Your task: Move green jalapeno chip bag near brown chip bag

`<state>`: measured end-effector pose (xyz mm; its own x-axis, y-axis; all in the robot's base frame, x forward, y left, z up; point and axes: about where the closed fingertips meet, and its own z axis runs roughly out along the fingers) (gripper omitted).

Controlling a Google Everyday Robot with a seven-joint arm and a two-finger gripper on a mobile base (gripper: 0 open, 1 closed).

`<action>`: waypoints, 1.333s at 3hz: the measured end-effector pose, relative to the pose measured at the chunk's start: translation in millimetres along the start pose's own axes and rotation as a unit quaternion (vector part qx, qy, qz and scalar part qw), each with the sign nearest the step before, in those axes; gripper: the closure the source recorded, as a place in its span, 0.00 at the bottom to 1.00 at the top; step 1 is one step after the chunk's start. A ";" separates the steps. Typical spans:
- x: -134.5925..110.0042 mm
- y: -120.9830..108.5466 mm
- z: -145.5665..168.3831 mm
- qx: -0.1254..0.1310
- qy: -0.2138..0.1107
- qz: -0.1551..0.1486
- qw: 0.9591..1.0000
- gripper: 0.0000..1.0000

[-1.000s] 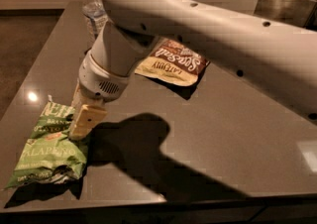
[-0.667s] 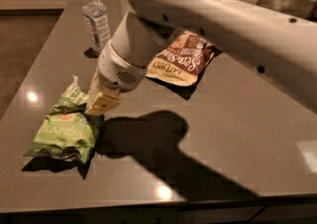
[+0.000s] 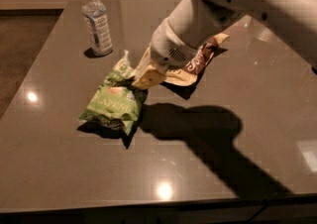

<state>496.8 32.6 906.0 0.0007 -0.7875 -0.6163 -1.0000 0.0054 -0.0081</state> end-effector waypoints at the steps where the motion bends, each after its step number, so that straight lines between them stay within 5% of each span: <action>1: 34.4 -23.3 -37.3 0.041 0.011 0.035 0.998 1.00; 3: 84.3 -41.6 -82.8 0.086 0.030 0.082 0.992 0.59; 4: 82.3 -40.9 -81.9 0.085 0.030 0.080 0.993 0.36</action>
Offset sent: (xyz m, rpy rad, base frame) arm 0.0547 -0.1504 0.0169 -0.0758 -0.0435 -0.3186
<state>537.0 -82.9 920.1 -0.1645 -0.8034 -0.5722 -0.9709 0.2343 -0.0500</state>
